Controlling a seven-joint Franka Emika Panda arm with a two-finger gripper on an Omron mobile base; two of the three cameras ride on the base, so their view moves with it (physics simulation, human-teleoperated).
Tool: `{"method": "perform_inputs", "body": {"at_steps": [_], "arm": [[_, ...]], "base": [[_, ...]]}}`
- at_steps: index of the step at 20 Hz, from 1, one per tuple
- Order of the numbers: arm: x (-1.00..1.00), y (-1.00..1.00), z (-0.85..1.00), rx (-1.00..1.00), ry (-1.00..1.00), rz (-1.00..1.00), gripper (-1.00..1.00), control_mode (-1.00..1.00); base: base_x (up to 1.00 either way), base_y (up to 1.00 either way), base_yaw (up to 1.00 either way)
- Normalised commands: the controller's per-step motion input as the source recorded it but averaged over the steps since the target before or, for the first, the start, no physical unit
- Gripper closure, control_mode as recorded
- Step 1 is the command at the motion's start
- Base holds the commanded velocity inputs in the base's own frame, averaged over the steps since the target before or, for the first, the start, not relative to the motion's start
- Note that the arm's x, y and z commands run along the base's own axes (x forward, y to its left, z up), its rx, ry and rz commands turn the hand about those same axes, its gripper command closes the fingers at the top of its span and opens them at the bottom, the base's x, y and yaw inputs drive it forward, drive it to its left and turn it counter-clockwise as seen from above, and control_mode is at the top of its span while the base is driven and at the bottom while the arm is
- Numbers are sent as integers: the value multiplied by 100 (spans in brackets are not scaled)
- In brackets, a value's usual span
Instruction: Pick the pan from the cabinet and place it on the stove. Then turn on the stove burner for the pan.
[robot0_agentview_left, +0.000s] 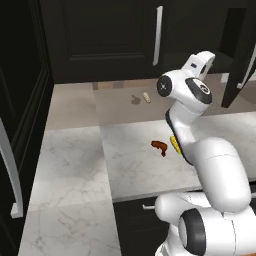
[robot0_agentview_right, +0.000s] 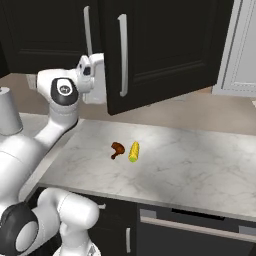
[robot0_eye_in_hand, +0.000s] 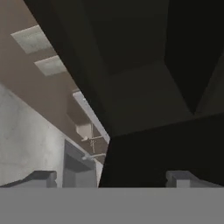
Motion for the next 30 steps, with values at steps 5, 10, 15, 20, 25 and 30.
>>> {"method": "perform_inputs", "body": {"at_steps": [5,10,15,20,25,30], "arm": [[11,-57,-5,-2,12,-25,-100,-100],[-13,-55,0,-1,4,-25,-100,-100],[-39,-59,0,0,0,-24,-100,-100],[-51,-69,0,0,0,-23,-100,-100],[-25,-85,0,0,0,-19,-100,-100],[-4,-90,-1,0,1,-13,-100,-100]], "base": [[0,0,0],[0,0,0],[0,0,0],[0,0,0],[0,0,0],[0,0,0]]}}
